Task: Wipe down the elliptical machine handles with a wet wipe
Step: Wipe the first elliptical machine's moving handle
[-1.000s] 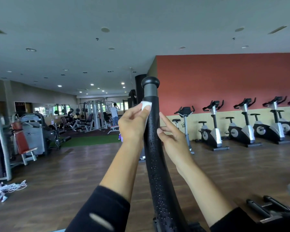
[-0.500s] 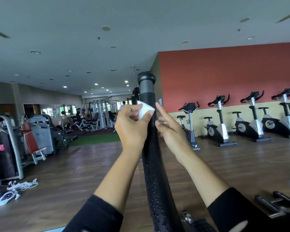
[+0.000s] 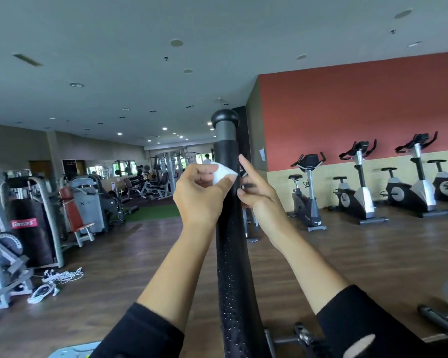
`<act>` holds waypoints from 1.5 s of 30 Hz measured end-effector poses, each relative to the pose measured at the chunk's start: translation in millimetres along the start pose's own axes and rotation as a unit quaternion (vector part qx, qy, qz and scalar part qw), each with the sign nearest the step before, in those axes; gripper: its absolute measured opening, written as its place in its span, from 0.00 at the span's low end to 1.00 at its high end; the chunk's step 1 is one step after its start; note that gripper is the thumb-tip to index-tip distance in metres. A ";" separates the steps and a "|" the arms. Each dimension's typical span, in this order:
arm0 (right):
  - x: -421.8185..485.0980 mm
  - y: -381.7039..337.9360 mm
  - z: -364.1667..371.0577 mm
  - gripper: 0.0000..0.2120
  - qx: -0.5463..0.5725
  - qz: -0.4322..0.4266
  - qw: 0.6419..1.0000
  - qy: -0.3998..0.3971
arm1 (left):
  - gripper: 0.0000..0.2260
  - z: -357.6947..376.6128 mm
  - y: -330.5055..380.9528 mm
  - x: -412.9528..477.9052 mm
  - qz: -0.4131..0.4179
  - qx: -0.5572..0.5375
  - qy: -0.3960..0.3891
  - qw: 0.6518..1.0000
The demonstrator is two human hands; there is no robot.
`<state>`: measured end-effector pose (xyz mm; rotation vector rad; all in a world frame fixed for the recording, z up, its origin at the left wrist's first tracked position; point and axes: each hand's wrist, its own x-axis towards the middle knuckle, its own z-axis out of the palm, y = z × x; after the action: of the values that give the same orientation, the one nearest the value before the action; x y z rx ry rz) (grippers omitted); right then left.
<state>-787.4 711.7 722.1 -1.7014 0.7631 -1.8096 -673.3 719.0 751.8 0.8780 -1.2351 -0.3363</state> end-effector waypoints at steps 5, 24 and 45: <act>-2.5 -0.2 -0.7 0.31 -0.016 0.005 1.000 -0.005 | 0.11 13.8 23.3 16.7 0.018 -0.002 0.028 0.999; -18.0 8.2 -2.1 0.32 -0.003 0.004 1.000 -0.022 | 0.09 -1.6 -3.7 -11.1 0.007 0.000 0.007 1.000; -38.4 10.7 -4.9 0.31 -0.002 0.044 0.999 -0.025 | 0.12 -7.8 -1.6 -27.9 0.022 0.049 -0.006 0.999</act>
<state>-789.9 732.0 687.5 -1.6830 0.8084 -1.7009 -675.1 739.4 731.4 0.9328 -1.2893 -0.2473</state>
